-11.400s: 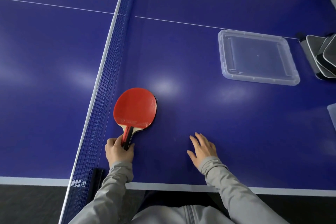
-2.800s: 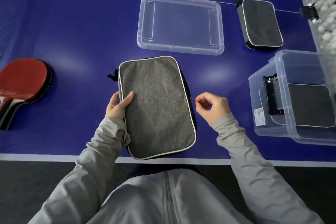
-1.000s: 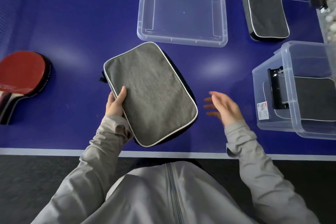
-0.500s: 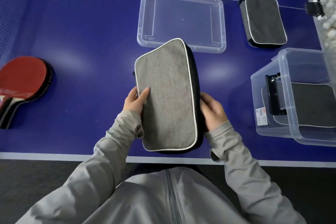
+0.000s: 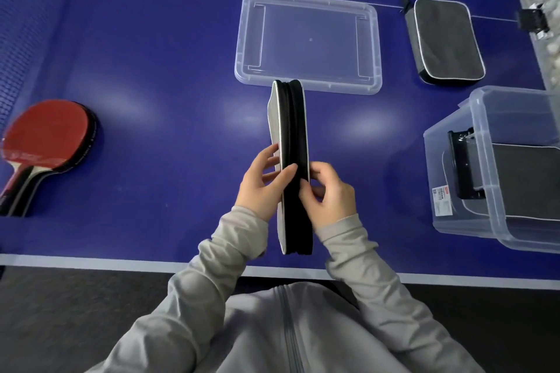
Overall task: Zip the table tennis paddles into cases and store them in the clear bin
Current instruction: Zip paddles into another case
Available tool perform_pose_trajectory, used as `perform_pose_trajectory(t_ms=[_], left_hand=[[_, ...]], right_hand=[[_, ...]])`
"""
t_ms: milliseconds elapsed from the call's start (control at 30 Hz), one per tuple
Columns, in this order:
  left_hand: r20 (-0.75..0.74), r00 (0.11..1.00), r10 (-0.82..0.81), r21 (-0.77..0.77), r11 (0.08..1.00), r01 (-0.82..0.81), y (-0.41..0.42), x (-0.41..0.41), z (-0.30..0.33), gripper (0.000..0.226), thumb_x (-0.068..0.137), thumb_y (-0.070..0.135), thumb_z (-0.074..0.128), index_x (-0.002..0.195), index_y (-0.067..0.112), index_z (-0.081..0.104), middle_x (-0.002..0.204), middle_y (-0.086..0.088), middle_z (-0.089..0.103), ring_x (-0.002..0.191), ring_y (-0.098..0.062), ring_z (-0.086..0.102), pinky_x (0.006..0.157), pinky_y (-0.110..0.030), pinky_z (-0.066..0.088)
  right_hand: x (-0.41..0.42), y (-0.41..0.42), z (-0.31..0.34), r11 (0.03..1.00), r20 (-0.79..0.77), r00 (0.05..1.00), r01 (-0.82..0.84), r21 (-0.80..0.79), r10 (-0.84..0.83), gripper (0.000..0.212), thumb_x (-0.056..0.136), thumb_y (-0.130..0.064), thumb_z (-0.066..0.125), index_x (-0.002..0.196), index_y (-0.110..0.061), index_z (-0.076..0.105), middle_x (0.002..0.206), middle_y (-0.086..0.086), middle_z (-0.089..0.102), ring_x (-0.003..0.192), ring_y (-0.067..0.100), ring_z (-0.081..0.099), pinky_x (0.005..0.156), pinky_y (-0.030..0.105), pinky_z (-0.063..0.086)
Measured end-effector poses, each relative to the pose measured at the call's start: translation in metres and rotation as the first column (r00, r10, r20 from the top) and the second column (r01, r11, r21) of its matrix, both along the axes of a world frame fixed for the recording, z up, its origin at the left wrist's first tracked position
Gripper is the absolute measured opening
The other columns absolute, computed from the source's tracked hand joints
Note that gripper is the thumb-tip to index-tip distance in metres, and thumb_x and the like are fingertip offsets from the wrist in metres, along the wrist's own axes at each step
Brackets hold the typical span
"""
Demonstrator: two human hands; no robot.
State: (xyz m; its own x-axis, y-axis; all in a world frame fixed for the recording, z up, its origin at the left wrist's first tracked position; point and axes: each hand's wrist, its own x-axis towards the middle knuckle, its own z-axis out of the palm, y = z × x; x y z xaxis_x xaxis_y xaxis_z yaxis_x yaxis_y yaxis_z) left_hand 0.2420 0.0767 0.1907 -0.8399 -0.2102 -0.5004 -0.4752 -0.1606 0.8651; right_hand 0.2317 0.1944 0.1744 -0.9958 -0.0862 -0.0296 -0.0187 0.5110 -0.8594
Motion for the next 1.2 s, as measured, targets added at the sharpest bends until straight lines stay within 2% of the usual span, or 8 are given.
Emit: perform_pose_trajectory(t_ms=[67,167,300,467,633,833,1067,1200], left_hand=[[-0.055,0.998,0.030,-0.084,0.996,-0.035,-0.015,0.002,-0.007,0.037,0.087,0.012,0.063,0.121,0.022,0.054,0.107,-0.002,0.063,0.086,-0.018,0.064,0.069,-0.030,0.055],[-0.099,0.985,0.139,-0.318,0.934,-0.164,-0.054,0.004,-0.024,0.033,0.083,0.006,0.065,0.111,0.024,0.060,0.088,-0.001,0.063,0.074,-0.021,0.059,0.076,-0.033,0.052],[0.131,0.977,0.165,-0.508,0.858,-0.077,-0.117,0.005,-0.060,0.040,0.076,-0.002,0.065,0.114,0.011,0.063,0.103,-0.013,0.066,0.095,-0.032,0.062,0.094,-0.046,0.048],[0.247,0.958,0.149,-0.441,0.897,-0.026,-0.156,0.012,-0.093,0.043,0.074,-0.010,0.066,0.115,0.004,0.061,0.117,-0.017,0.064,0.099,-0.027,0.058,0.095,-0.037,0.045],[0.266,0.942,0.206,-0.479,0.876,-0.056,-0.165,0.015,-0.120,0.043,0.074,-0.007,0.069,0.114,0.004,0.061,0.117,-0.016,0.064,0.106,-0.033,0.059,0.100,-0.044,0.044],[0.289,0.933,0.215,-0.602,0.799,0.003,-0.158,0.014,-0.133,0.041,0.076,0.003,0.069,0.115,0.012,0.062,0.111,-0.011,0.066,0.104,-0.031,0.061,0.099,-0.037,0.045],[0.277,0.939,0.202,-0.675,0.737,0.041,-0.153,0.011,-0.137,0.044,0.078,0.004,0.066,0.121,0.011,0.059,0.118,-0.012,0.064,0.109,-0.031,0.059,0.101,-0.035,0.042],[0.296,0.945,0.139,-0.791,0.590,0.162,-0.149,0.014,-0.141,0.063,0.077,0.009,0.069,0.135,0.011,0.045,0.132,-0.017,0.046,0.119,-0.037,0.045,0.101,-0.042,0.035]], right_hand=[[-0.005,0.005,-0.004,0.999,0.031,0.999,0.039,-0.020,-0.039,0.022,0.080,0.002,0.062,0.102,-0.001,0.062,0.083,-0.003,0.063,0.066,-0.001,0.060,0.059,-0.004,0.040],[-0.019,0.024,-0.016,0.989,0.123,0.982,0.148,-0.029,-0.143,0.021,0.078,0.002,0.062,0.099,-0.003,0.061,0.082,-0.005,0.061,0.059,-0.004,0.059,0.060,-0.003,0.042],[-0.039,0.058,-0.040,0.979,0.314,0.930,0.206,-0.013,-0.191,0.023,0.080,0.005,0.059,0.102,-0.001,0.059,0.092,0.007,0.061,0.080,0.016,0.058,0.067,0.007,0.046],[-0.048,0.088,-0.077,0.970,0.448,0.861,0.208,0.123,-0.242,0.026,0.081,0.004,0.058,0.107,0.004,0.058,0.105,0.019,0.065,0.091,0.030,0.060,0.086,0.035,0.050],[-0.048,0.091,-0.105,0.963,0.503,0.824,0.187,0.193,-0.261,0.024,0.081,0.001,0.061,0.105,0.002,0.059,0.104,0.024,0.066,0.095,0.037,0.063,0.090,0.043,0.050],[-0.046,0.091,-0.123,0.925,0.434,0.848,0.152,0.348,-0.303,0.022,0.080,-0.006,0.065,0.101,-0.001,0.063,0.096,0.017,0.068,0.078,0.020,0.054,0.080,0.025,0.042],[-0.046,0.099,-0.131,0.910,0.402,0.867,0.126,0.396,-0.295,0.021,0.079,-0.007,0.067,0.099,-0.002,0.063,0.093,0.017,0.069,0.075,0.019,0.053,0.078,0.026,0.043],[-0.045,0.099,-0.132,0.900,0.395,0.875,0.097,0.425,-0.281,0.025,0.079,-0.009,0.068,0.102,-0.002,0.059,0.094,0.018,0.067,0.081,0.025,0.056,0.083,0.035,0.048]])
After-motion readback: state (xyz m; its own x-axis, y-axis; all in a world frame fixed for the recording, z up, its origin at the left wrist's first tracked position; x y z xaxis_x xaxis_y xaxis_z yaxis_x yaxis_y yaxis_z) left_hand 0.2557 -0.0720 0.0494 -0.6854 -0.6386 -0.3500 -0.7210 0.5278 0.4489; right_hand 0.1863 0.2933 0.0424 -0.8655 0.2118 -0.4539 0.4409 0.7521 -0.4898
